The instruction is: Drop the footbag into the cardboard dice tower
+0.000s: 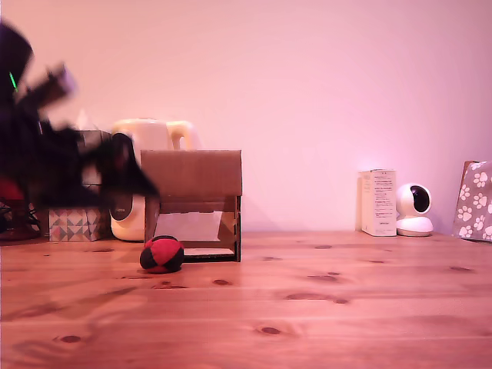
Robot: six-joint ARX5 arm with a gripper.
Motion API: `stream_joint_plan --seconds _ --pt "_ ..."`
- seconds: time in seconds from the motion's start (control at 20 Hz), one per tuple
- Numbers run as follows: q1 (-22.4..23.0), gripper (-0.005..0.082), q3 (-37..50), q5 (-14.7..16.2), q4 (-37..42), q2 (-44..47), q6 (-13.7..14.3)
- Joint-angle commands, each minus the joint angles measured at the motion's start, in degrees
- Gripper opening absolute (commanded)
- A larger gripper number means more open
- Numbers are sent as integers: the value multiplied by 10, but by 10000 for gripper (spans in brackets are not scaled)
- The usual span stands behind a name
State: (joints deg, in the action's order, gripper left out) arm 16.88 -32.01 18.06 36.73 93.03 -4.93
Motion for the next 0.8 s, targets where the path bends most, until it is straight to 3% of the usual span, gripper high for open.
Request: stream_joint_plan --seconds 0.0,0.5,0.75 --pt "2 784 -13 -4 22 24 4" --pt "12 783 -135 -13 21 181 4" --pt "13 770 -164 -37 18 210 11"
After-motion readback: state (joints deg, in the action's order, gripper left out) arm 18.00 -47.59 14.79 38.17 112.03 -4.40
